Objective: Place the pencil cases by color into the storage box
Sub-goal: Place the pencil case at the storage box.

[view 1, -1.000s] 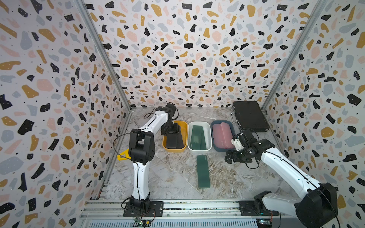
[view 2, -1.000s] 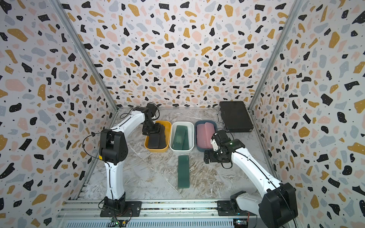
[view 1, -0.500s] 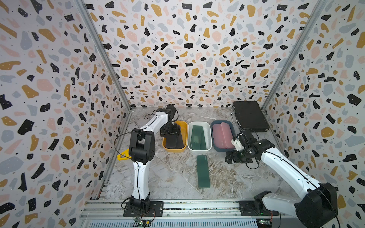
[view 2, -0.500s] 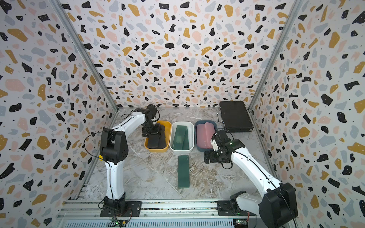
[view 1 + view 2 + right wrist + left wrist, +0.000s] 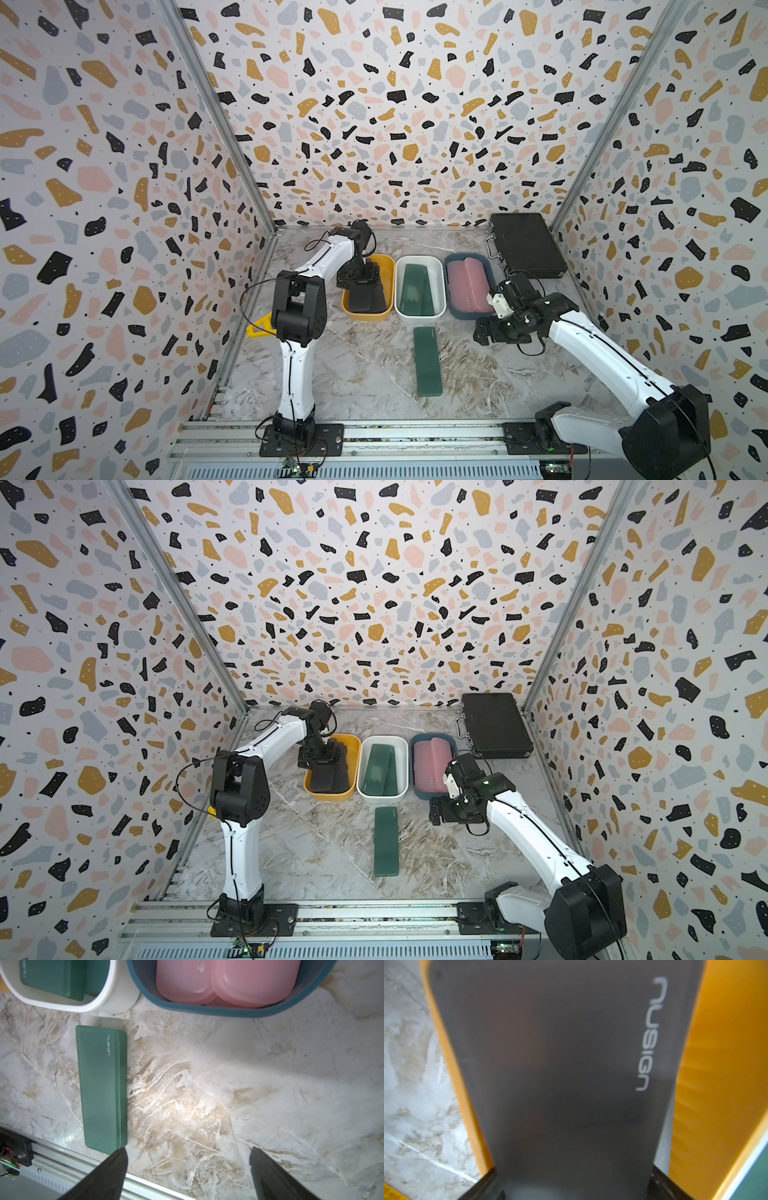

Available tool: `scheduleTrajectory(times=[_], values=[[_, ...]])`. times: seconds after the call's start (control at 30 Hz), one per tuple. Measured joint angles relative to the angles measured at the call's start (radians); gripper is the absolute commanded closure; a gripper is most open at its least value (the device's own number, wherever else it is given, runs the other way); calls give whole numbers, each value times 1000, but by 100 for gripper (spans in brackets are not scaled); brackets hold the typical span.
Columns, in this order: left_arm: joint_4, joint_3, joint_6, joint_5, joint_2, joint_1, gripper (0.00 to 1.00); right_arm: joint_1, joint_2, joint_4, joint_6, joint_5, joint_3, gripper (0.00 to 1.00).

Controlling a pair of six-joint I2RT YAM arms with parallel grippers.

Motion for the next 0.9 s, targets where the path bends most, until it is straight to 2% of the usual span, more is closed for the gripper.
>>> scheduleTrajectory(times=[0.63,0.77,0.9], values=[[-29,0,5,-16,-80,0,11,0,-10,-19,-2,11,0,3],[-20,-8,7,-22,-81,0,15,0,-27,-19,-2,18,0,3],[-10,-26,7,-23,-81,0,25,0,-42,-19,-2,21,0,3]])
